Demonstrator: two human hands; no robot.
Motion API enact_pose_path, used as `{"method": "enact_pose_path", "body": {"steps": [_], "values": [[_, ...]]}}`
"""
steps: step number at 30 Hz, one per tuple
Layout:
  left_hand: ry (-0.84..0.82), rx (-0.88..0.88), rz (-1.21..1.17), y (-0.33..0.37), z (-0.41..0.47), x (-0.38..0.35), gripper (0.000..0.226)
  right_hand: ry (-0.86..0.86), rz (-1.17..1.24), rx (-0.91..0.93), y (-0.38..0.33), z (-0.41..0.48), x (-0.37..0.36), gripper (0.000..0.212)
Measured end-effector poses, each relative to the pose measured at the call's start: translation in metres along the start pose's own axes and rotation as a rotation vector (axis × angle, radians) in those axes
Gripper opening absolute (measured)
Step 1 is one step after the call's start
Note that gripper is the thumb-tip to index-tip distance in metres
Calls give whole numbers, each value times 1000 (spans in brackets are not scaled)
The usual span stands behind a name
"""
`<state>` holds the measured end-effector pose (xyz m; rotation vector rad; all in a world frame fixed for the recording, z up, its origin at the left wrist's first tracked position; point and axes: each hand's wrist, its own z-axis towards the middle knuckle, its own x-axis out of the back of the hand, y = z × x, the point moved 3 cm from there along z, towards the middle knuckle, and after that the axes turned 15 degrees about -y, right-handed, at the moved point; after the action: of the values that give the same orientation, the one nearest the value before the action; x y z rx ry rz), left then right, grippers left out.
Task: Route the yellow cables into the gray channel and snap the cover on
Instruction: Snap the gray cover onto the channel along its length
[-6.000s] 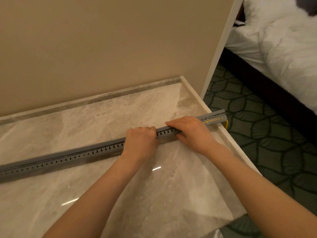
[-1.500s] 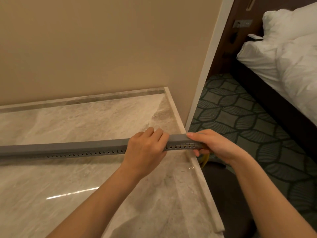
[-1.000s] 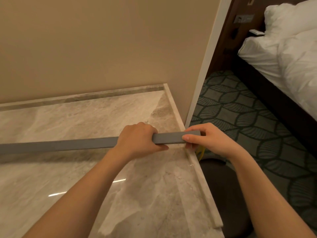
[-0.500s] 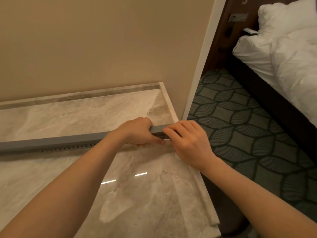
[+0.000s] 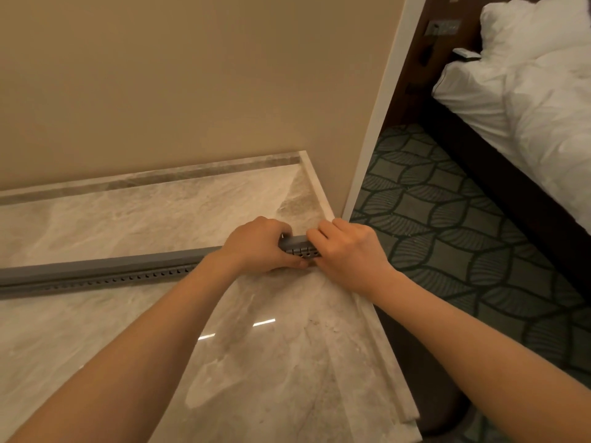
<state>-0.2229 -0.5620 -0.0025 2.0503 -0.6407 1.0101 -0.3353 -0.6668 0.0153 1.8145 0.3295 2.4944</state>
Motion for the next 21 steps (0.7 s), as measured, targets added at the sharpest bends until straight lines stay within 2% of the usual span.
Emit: {"method": "enact_pose_path", "body": {"steps": [3, 7, 12, 15, 17, 21], "values": [[188, -89, 169, 3, -11, -10, 34, -31, 76, -34, 2, 2, -4, 15], [312, -134, 205, -1, -17, -22, 49, -111, 103, -74, 6, 5, -4, 16], [239, -108, 121, -3, -14, -16, 43, -211, 189, -81, 10, 6, -6, 21], [189, -98, 80, -5, -12, -13, 43, -324, 492, -142, 28, 2, -13, 45], [189, -91, 40, -5, -10, -12, 41, -307, 722, -243, 42, -7, -17, 60], [181, -46, -63, -8, -8, -10, 42, -216, 1114, -487, 55, -35, -33, 60]]}}
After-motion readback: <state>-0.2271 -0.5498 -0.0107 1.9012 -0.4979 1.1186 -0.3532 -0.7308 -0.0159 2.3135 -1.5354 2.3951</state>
